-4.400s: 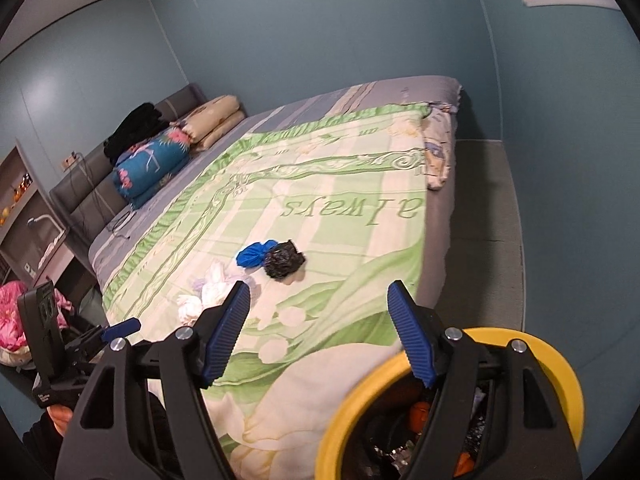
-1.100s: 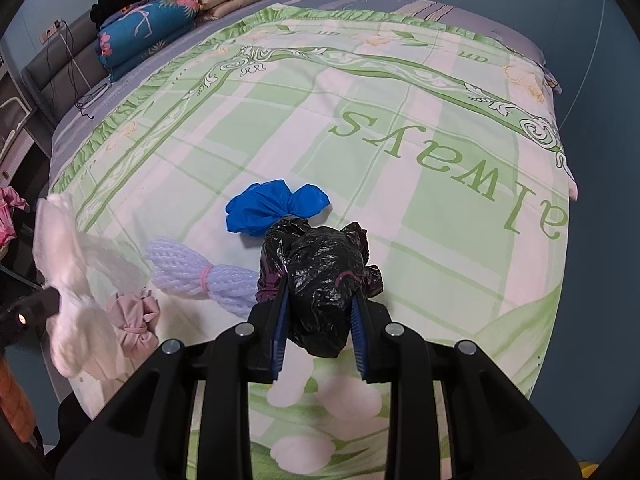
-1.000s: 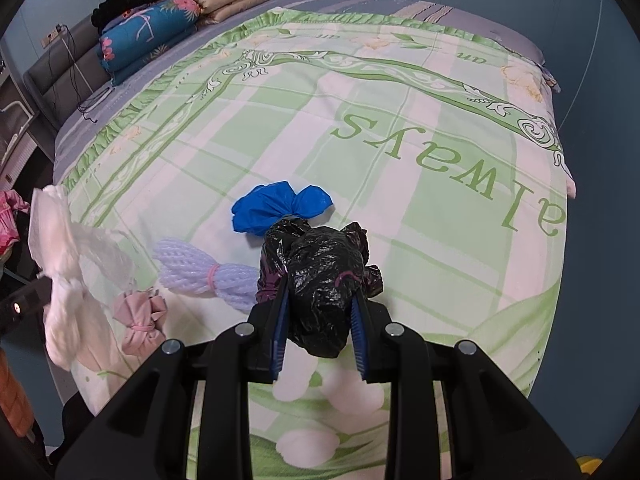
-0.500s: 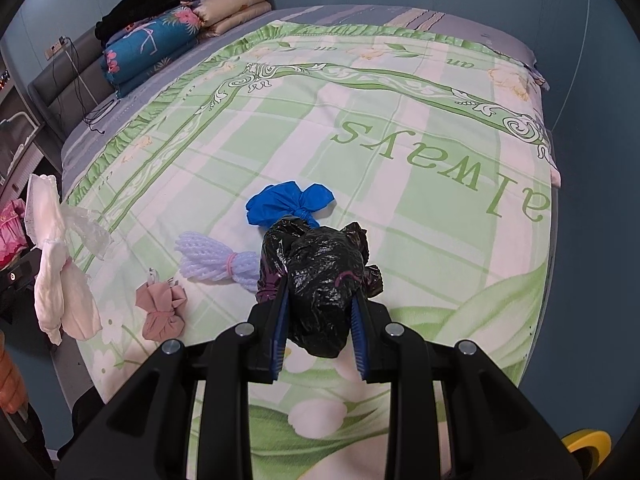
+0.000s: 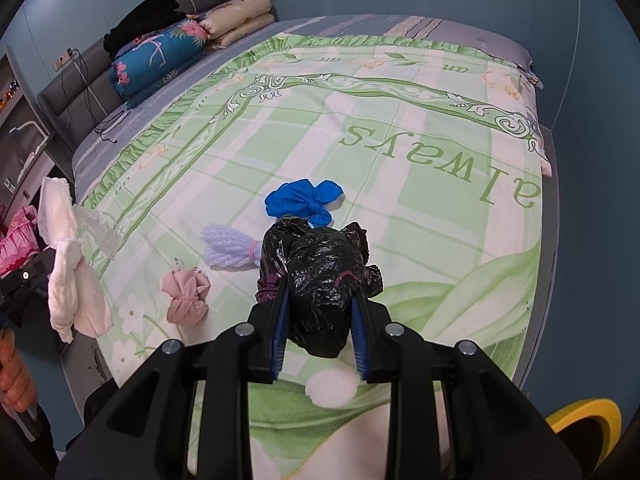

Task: Collect trash
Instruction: 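Carry the white tissue and black bag over the bin with both tools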

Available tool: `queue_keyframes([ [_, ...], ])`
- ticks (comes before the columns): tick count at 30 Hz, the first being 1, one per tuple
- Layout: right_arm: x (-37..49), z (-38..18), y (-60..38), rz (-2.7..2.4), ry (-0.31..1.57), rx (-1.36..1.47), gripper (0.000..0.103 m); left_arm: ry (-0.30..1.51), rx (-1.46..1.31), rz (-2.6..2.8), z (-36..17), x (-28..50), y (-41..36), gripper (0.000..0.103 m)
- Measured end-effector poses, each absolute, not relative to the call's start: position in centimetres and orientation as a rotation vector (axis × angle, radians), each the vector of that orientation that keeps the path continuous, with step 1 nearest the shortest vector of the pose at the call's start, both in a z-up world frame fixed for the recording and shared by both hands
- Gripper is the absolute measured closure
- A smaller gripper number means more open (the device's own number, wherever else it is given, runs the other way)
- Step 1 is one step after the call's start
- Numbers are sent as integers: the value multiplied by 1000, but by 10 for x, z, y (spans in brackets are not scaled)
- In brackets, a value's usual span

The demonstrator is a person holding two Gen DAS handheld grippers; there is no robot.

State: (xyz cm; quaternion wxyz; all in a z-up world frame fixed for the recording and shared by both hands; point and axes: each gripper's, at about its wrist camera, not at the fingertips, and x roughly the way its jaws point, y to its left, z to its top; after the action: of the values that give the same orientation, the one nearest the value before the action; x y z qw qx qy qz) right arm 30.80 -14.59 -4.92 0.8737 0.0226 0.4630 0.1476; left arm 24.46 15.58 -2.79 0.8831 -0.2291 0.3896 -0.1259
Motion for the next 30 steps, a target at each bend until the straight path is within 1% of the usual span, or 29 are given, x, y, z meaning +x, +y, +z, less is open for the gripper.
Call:
queue_keyframes([
  [17, 244, -34, -198, 290, 922, 139, 77, 834, -464, -314, -37, 225, 102, 97],
  [30, 202, -15, -253, 238, 855, 214, 77, 800, -409, -410, -13, 217, 47, 97],
])
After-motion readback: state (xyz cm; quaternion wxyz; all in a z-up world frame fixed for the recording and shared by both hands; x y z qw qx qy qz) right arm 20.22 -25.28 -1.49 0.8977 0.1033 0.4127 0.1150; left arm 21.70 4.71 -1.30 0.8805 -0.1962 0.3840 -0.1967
